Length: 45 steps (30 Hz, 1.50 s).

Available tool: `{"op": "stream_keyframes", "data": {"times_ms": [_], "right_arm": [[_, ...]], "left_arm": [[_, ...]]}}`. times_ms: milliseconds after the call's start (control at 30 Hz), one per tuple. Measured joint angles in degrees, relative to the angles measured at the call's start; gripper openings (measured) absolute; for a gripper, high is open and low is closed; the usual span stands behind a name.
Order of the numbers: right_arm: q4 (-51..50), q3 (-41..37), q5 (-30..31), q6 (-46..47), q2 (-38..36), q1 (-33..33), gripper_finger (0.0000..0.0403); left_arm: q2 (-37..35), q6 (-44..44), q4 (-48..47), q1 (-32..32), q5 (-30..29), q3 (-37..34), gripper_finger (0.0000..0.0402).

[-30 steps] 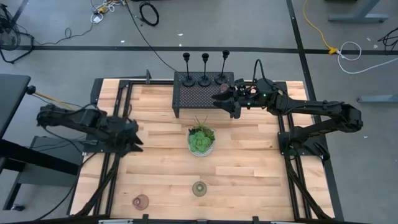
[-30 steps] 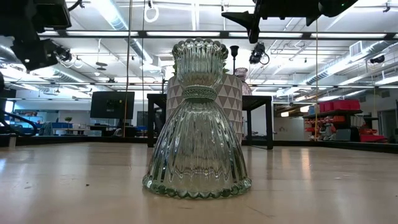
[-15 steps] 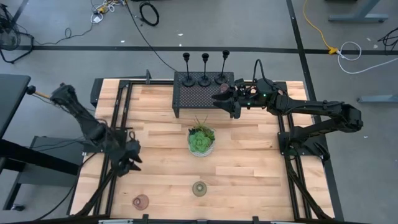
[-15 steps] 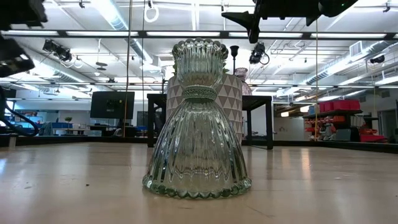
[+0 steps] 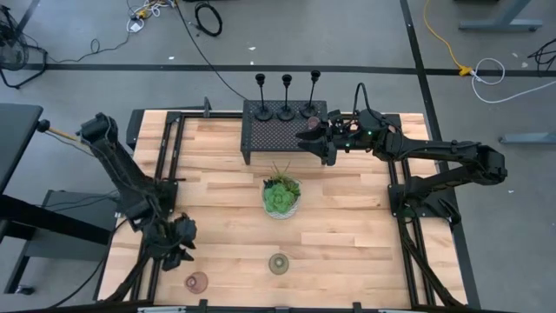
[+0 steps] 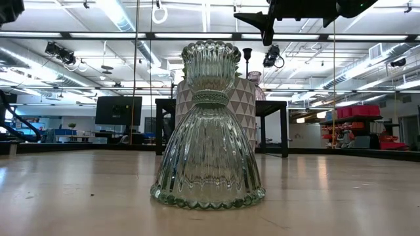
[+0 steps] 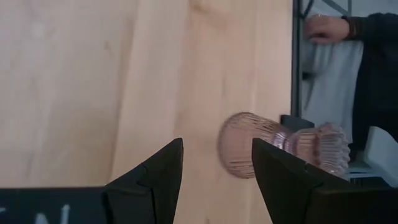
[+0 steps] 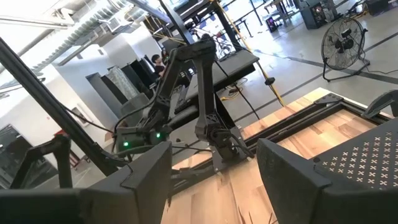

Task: Pick & Place candle stick holders
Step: Put the pink glass candle holder on the shelf aligned with the middle black candle holder

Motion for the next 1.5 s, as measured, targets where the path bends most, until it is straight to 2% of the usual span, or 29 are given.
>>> {"op": "stream_keyframes", "data": {"times_ms": [367, 733, 967, 1200, 1500], "right_arm": [[0.0, 0.0, 0.0, 0.0, 0.0, 0.0, 0.0236], [0.0, 0.0, 0.0, 0.0, 0.0, 0.0, 0.0236], [0.0, 0.0, 0.0, 0.0, 0.0, 0.0, 0.0236], [0.0, 0.0, 0.0, 0.0, 0.0, 0.0, 0.0236], [0.0, 0.0, 0.0, 0.0, 0.0, 0.0, 0.0236]], "left_arm": [[7.6, 0.7, -0.5, -2.5, 0.2, 9.3, 0.0194], [18.3, -3.1, -7.1, -3.4, 5.2, 17.5, 0.0186], [19.7, -0.9, -10.9, -2.9, 5.3, 24.3, 0.0177], [20.7, -2.0, -12.4, -3.8, 4.7, 25.0, 0.0177], [24.0, -3.6, -13.4, -3.7, 7.0, 25.0, 0.0177]]}}
